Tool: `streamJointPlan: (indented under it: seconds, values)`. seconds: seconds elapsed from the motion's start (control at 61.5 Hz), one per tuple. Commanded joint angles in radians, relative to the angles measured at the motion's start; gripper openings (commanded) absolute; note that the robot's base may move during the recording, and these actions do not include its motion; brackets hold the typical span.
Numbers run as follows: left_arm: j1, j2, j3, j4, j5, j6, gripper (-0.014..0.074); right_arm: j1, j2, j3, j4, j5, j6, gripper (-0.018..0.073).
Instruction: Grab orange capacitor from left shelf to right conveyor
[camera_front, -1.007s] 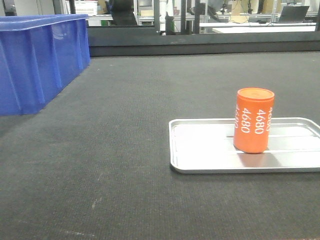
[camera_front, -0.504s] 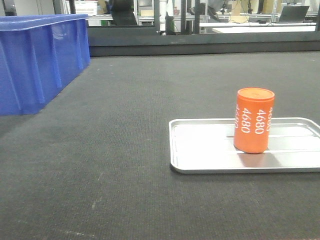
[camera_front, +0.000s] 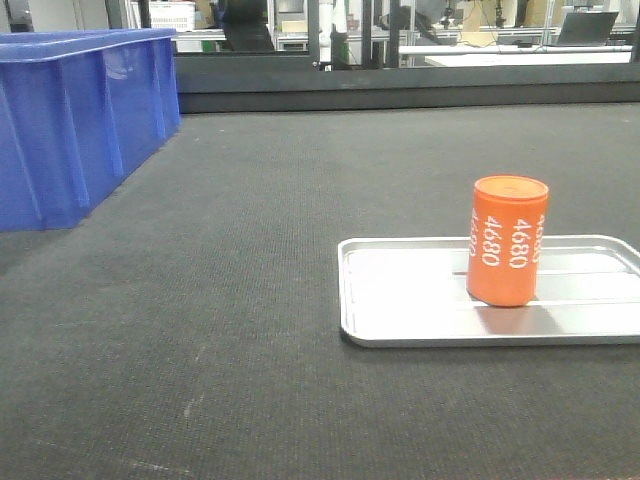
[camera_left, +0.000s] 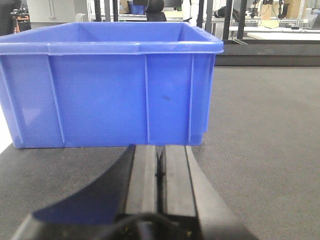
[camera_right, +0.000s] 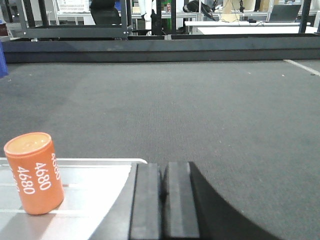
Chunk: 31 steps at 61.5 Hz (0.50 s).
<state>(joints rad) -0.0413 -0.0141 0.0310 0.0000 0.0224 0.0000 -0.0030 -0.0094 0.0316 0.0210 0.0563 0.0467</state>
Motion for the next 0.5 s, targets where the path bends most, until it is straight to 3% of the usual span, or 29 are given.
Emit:
streamJointPlan:
  seconds: [0.0,0.487]
  values:
    - [-0.004,-0.012,-0.006,-0.006,-0.077,0.0,-0.0105,-0.005,-0.021,0.003,0.004,-0.113,-0.015,0.0058]
    - [-0.004,-0.012,-0.006,-0.006,-0.077,0.0,-0.0105,-0.005,-0.021,0.003,0.007,-0.2,-0.015,0.0058]
